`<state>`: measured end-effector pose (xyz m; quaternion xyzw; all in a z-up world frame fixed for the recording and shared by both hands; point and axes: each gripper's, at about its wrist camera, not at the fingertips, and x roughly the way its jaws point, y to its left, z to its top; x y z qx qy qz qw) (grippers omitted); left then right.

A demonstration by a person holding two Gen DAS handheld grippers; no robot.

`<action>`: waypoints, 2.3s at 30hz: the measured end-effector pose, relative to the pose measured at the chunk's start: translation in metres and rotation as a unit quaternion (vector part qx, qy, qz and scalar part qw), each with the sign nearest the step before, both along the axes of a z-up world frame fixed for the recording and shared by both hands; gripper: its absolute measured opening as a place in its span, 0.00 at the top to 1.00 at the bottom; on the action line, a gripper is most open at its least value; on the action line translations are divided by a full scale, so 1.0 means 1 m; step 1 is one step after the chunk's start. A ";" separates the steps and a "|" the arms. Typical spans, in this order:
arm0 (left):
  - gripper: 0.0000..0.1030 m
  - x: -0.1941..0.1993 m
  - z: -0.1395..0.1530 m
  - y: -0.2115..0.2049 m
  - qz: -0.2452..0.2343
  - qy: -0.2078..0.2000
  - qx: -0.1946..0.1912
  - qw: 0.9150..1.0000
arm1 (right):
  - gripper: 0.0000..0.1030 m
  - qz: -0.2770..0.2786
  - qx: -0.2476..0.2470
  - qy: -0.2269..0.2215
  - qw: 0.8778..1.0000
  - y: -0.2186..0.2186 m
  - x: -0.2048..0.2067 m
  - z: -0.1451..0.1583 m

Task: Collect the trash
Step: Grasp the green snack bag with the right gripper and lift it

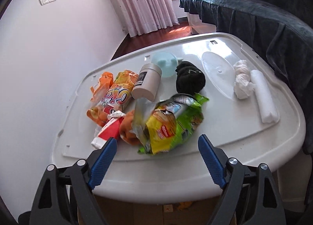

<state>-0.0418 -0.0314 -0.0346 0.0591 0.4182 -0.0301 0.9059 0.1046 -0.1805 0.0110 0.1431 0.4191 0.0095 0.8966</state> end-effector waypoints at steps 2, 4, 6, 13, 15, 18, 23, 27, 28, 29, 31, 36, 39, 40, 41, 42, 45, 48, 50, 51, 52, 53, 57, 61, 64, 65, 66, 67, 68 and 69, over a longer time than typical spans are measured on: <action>0.23 0.001 0.000 0.005 0.005 0.005 -0.012 1.000 | 0.19 -0.021 -0.007 -0.008 1.000 0.003 0.007 0.000; 0.23 0.002 0.000 0.010 0.011 0.013 -0.027 0.999 | 0.19 -0.048 -0.015 -0.012 0.999 0.003 0.016 -0.002; 0.23 0.003 0.000 0.016 0.020 0.019 -0.042 0.999 | 0.19 -0.073 -0.017 -0.009 0.997 0.002 0.022 -0.006; 0.23 0.004 0.003 0.031 0.043 0.017 -0.060 0.997 | 0.22 -0.160 -0.037 0.003 0.986 -0.005 0.045 -0.028; 0.23 0.003 0.002 0.034 0.046 0.019 -0.064 0.997 | 0.34 -0.165 -0.038 0.018 0.985 -0.011 0.052 -0.035; 0.23 0.005 0.001 0.037 0.051 0.024 -0.072 0.996 | 0.46 -0.167 -0.044 0.023 0.985 -0.021 0.053 -0.048; 0.23 0.008 -0.003 0.039 0.056 0.035 -0.077 0.995 | 0.77 -0.155 -0.019 0.011 0.988 -0.040 0.046 -0.050; 0.23 0.008 -0.006 0.036 0.055 0.038 -0.071 0.995 | 0.98 -0.143 0.014 0.014 0.990 -0.057 0.047 -0.055; 0.23 0.008 -0.007 0.035 0.054 0.039 -0.069 0.995 | 0.98 -0.136 0.017 0.013 0.990 -0.058 0.046 -0.055; 0.23 0.008 -0.007 0.034 0.054 0.040 -0.066 0.996 | 0.97 -0.127 0.017 0.012 0.992 -0.059 0.045 -0.055; 0.23 0.008 -0.009 0.033 0.054 0.043 -0.065 0.995 | 0.82 -0.113 0.014 0.006 0.993 -0.058 0.043 -0.052; 0.23 0.009 -0.011 0.034 0.055 0.049 -0.066 0.995 | 0.41 -0.099 -0.033 -0.023 0.994 -0.049 0.027 -0.038; 0.23 0.010 -0.011 0.034 0.054 0.050 -0.071 0.995 | 0.41 -0.093 -0.019 -0.027 0.995 -0.049 0.021 -0.034; 0.23 0.009 -0.011 0.035 0.054 0.050 -0.071 0.995 | 0.41 -0.094 -0.015 -0.029 0.995 -0.050 0.018 -0.032; 0.23 0.009 -0.011 0.035 0.053 0.051 -0.072 0.995 | 0.41 -0.096 -0.007 -0.032 0.995 -0.051 0.018 -0.029; 0.23 0.009 -0.011 0.035 0.053 0.051 -0.071 0.995 | 0.41 -0.099 0.002 -0.035 0.994 -0.052 0.017 -0.026; 0.23 0.009 -0.010 0.036 0.056 0.048 -0.072 0.995 | 0.40 -0.106 0.019 -0.041 0.993 -0.053 0.027 -0.018; 0.23 0.008 -0.010 0.037 0.058 0.048 -0.074 0.994 | 0.34 -0.117 0.003 -0.046 0.992 -0.053 0.041 -0.007; 0.23 0.009 -0.011 0.038 0.060 0.050 -0.075 0.994 | 0.27 -0.112 -0.013 -0.051 0.992 -0.053 0.048 0.000; 0.23 0.009 -0.011 0.039 0.061 0.051 -0.077 0.994 | 0.25 -0.103 -0.027 -0.049 0.993 -0.052 0.051 0.003; 0.23 0.010 -0.011 0.040 0.062 0.052 -0.079 0.994 | 0.21 -0.096 -0.043 -0.046 0.993 -0.052 0.052 0.007; 0.23 0.010 -0.011 0.041 0.063 0.053 -0.080 0.993 | 0.16 -0.092 -0.052 -0.049 0.993 -0.053 0.050 0.009; 0.23 0.012 -0.013 0.042 0.065 0.061 -0.093 0.992 | 0.08 -0.091 -0.078 -0.058 0.991 -0.065 0.047 0.013; 0.23 0.014 -0.015 0.039 0.064 0.062 -0.090 0.992 | 0.05 -0.122 -0.088 -0.049 0.987 -0.064 0.052 0.006; 0.23 0.015 -0.016 0.037 0.064 0.063 -0.083 0.992 | 0.05 -0.147 -0.080 -0.035 0.985 -0.051 0.059 -0.002; 0.23 0.015 -0.017 0.036 0.063 0.065 -0.081 0.993 | 0.05 -0.157 -0.087 -0.033 0.983 -0.044 0.064 -0.005; 0.23 0.015 -0.018 0.035 0.062 0.067 -0.081 0.993 | 0.05 -0.168 -0.099 -0.030 0.980 -0.040 0.068 -0.007; 0.23 0.015 -0.019 0.035 0.062 0.070 -0.080 0.992 | 0.05 -0.185 -0.117 -0.022 0.976 -0.036 0.076 -0.011; 0.23 0.016 -0.020 0.036 0.062 0.072 -0.081 0.992 | 0.05 -0.198 -0.125 -0.016 0.972 -0.036 0.081 -0.013; 0.23 0.016 -0.020 0.036 0.062 0.072 -0.083 0.992 | 0.05 -0.215 -0.130 -0.008 0.968 -0.037 0.088 -0.018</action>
